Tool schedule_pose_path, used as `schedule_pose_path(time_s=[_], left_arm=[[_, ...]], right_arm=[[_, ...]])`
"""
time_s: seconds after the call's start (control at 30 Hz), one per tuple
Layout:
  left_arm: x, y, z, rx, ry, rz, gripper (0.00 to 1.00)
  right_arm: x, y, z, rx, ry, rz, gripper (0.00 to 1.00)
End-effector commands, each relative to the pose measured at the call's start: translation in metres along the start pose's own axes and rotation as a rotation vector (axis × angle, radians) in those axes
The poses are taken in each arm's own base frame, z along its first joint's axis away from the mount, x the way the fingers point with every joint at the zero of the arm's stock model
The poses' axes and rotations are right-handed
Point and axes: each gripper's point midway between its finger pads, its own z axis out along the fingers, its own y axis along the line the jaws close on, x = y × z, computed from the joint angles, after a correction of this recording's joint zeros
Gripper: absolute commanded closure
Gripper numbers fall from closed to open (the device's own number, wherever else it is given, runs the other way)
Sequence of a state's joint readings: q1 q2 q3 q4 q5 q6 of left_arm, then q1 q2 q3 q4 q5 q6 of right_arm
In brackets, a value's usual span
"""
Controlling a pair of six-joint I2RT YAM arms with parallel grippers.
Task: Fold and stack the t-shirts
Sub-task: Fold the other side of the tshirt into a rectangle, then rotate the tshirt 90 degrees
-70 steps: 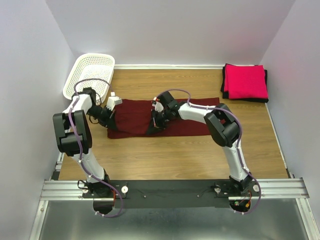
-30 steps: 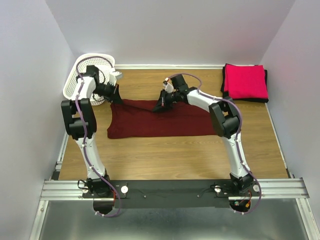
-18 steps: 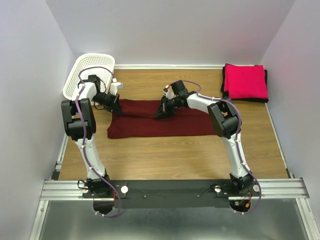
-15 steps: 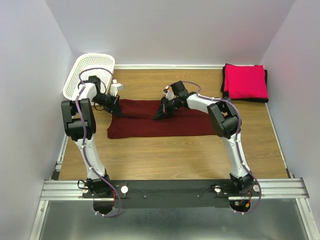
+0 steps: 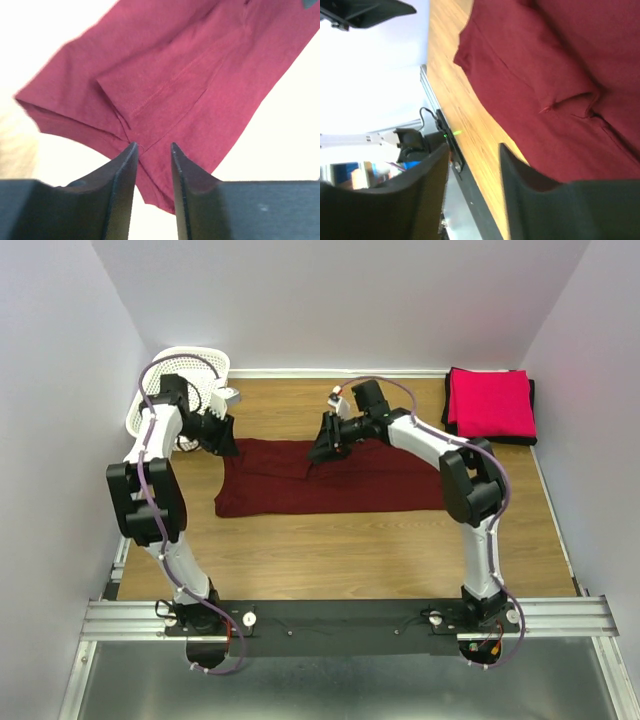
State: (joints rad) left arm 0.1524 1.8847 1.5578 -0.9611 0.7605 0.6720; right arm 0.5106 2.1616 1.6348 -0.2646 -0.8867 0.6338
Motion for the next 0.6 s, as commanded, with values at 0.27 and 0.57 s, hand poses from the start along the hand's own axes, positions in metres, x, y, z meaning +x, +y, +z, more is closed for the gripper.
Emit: schedule_pose_path(time_s=[0.27,0.57], left_arm=[[-0.055,-0.063,0.079,0.070,-0.091,0.062,0.67],[-0.018,-0.033,0.154,-0.012,0.075,-0.021,0.72]], right_arm=[[-0.035,-0.093,-0.086,0.354,-0.012,-0.141,0.64],[-0.048,-0.168,-0.162,0.680,0.048,-0.238,0.62]])
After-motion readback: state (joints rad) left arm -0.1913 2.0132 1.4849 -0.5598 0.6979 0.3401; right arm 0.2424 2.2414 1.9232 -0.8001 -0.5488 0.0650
